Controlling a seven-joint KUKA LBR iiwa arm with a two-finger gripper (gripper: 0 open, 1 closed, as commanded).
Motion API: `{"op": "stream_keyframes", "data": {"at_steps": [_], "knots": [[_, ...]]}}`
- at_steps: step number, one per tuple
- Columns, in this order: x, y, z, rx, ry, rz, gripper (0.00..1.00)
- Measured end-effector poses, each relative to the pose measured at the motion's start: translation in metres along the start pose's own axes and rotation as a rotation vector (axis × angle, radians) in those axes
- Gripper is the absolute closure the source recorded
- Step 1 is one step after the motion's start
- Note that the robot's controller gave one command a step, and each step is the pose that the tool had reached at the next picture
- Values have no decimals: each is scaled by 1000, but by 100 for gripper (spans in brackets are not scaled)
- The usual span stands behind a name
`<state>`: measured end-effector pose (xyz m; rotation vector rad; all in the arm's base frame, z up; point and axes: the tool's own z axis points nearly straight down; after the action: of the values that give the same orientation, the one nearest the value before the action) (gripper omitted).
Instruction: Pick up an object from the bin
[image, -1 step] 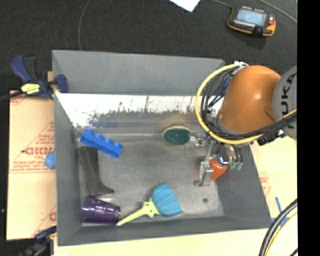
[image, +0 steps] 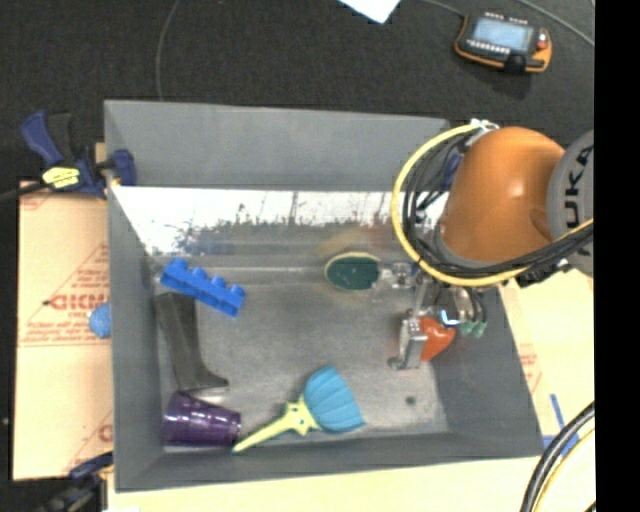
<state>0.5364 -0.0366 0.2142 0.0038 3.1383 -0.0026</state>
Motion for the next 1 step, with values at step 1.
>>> {"op": "stream_keyframes", "data": {"at_steps": [1], "knots": [[20, 91, 144, -2, 1, -44, 0]]}}
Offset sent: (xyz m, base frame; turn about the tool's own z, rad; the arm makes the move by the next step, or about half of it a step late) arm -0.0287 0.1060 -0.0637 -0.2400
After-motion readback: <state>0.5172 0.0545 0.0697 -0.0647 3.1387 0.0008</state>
